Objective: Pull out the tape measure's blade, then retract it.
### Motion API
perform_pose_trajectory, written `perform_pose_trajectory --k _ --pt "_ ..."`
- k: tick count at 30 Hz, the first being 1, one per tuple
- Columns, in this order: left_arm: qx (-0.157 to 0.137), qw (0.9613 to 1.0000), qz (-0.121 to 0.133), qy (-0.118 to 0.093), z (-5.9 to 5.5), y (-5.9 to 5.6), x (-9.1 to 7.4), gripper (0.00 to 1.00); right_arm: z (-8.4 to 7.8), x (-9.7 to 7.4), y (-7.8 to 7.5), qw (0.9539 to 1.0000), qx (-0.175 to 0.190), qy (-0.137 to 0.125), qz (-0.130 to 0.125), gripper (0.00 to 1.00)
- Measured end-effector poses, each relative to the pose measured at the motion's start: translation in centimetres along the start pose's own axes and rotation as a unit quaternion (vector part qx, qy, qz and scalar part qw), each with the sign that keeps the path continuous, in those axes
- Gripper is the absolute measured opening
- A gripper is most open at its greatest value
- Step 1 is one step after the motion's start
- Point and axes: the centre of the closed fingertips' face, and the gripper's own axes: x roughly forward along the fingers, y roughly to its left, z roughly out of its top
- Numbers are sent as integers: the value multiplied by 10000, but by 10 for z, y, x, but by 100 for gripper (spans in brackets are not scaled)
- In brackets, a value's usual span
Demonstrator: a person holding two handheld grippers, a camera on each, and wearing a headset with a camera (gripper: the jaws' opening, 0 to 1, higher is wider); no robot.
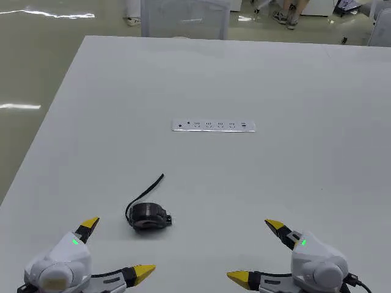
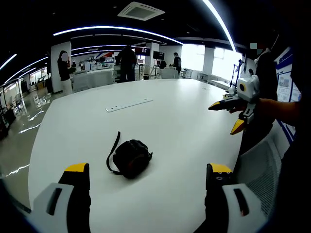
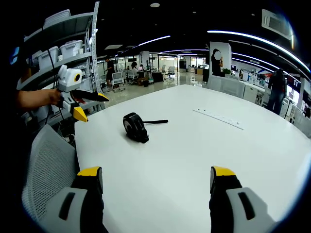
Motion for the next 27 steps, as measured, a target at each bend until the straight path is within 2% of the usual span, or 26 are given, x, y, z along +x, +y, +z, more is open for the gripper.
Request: perform_pose_trajectory --k 11,27 --pt "4 10000 11 11 -4 3 -5 99 6 -1 -2 10000 6 -45 -60 93" --pt "36 10000 24 -17 -1 7 -4 99 10 4 0 10000 34 -84 -31 93"
